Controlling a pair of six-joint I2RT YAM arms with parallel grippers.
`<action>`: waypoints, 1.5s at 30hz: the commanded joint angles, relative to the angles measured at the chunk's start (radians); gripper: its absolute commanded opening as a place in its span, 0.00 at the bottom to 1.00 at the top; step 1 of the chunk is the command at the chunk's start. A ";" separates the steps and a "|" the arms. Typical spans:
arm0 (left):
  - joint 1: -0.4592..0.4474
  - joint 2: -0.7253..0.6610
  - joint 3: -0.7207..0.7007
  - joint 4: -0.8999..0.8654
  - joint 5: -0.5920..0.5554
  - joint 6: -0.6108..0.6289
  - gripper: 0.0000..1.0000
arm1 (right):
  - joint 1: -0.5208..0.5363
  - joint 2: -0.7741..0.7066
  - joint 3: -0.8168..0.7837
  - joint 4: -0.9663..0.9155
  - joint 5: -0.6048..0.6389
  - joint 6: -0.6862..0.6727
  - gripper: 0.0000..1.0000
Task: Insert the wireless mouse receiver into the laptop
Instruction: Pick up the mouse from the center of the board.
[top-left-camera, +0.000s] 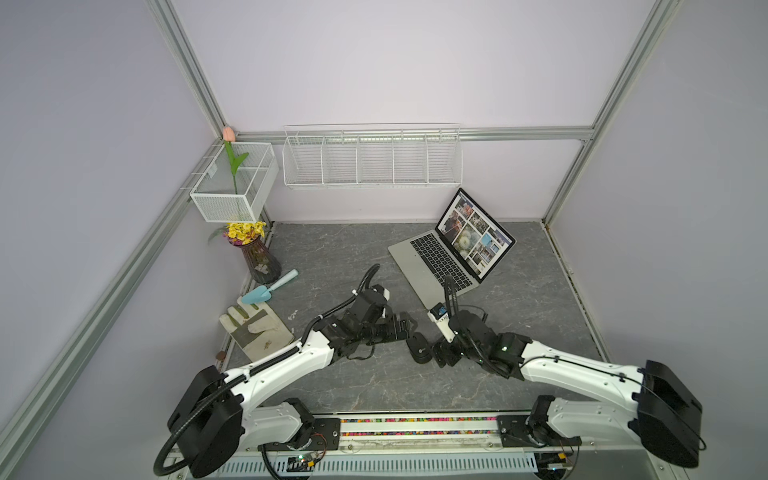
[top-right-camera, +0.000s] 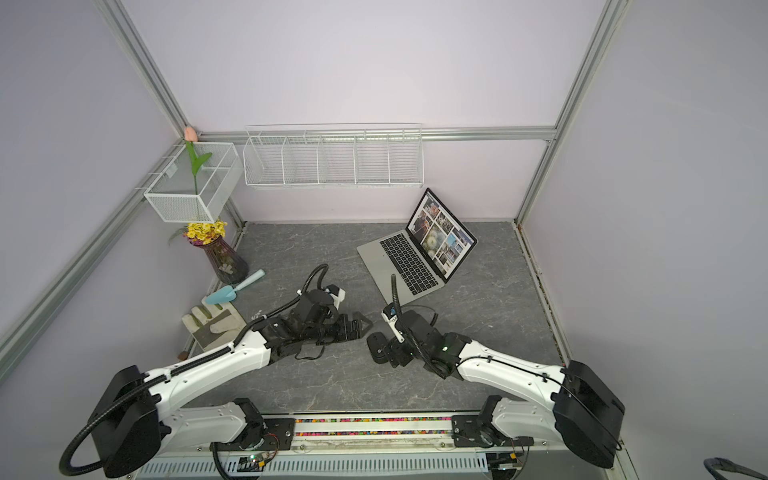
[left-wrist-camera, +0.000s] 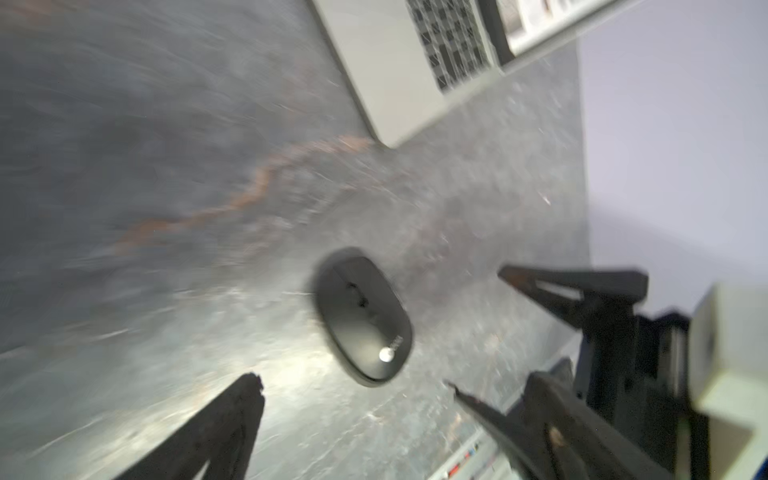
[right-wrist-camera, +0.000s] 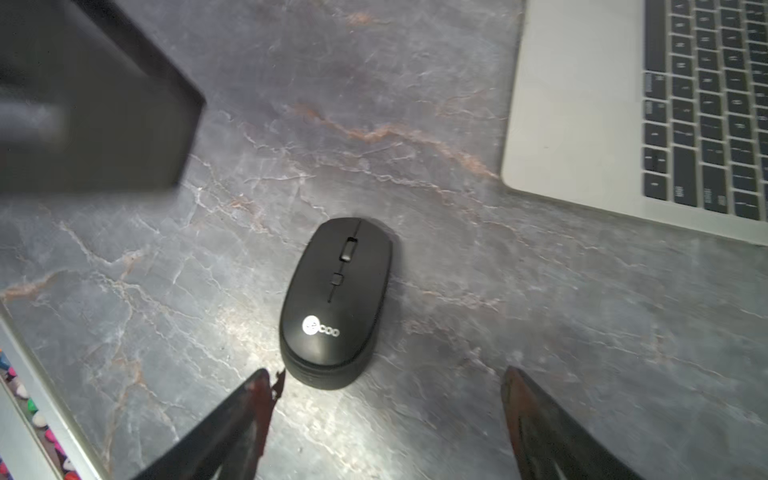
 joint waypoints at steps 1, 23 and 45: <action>0.023 -0.059 0.020 -0.244 -0.398 -0.063 1.00 | 0.072 0.107 0.066 0.059 0.139 0.108 0.89; 0.097 -0.310 -0.215 -0.128 -0.525 -0.112 1.00 | 0.152 0.360 0.166 -0.105 0.123 0.178 0.83; 0.097 -0.396 -0.367 0.234 -0.397 0.094 1.00 | 0.075 0.410 0.191 -0.004 0.121 0.115 0.70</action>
